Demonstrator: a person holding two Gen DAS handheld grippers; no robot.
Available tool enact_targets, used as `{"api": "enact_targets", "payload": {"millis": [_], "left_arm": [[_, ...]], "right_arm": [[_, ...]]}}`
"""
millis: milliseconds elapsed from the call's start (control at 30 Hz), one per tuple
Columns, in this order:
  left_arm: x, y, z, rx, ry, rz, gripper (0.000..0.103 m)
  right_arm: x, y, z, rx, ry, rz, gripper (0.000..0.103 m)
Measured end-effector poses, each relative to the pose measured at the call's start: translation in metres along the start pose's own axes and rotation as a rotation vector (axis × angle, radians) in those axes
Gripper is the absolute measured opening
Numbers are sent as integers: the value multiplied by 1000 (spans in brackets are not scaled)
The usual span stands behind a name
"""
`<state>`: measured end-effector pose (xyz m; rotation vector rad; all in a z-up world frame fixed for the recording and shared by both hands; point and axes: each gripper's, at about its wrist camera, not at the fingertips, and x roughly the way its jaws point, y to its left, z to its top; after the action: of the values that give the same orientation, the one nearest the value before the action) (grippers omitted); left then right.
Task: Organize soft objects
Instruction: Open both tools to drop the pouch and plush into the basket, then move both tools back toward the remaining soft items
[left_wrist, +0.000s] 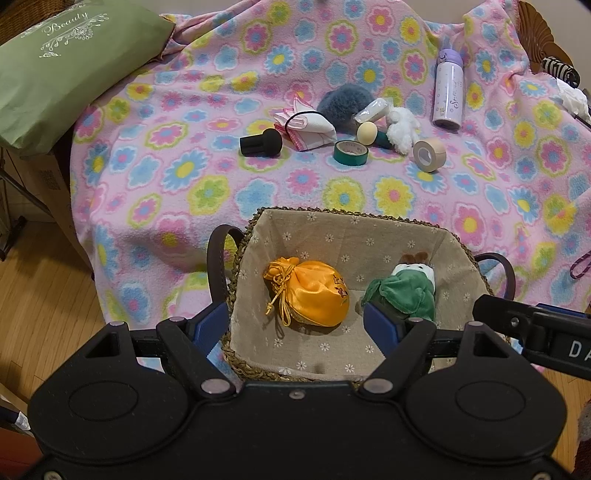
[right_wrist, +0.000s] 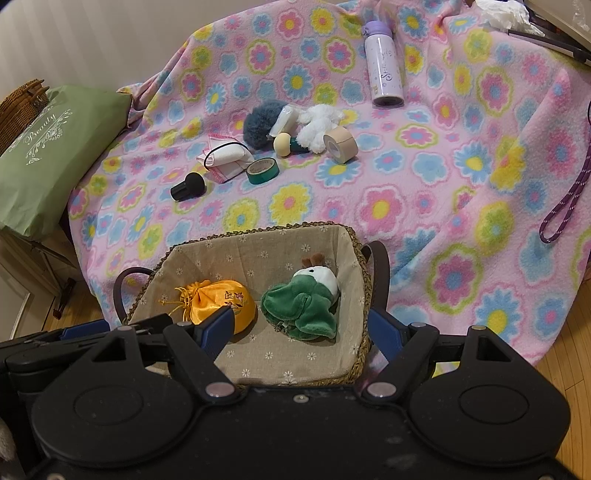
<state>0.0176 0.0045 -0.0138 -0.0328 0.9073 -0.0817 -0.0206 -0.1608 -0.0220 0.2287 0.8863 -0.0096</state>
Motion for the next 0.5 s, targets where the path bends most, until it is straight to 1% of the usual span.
{"api": "enact_targets", "payload": {"millis": [500], "left_arm": [[0,-1,0,2,4,4,76]], "right_arm": [[0,1,-1,0,1,-1,79]]}}
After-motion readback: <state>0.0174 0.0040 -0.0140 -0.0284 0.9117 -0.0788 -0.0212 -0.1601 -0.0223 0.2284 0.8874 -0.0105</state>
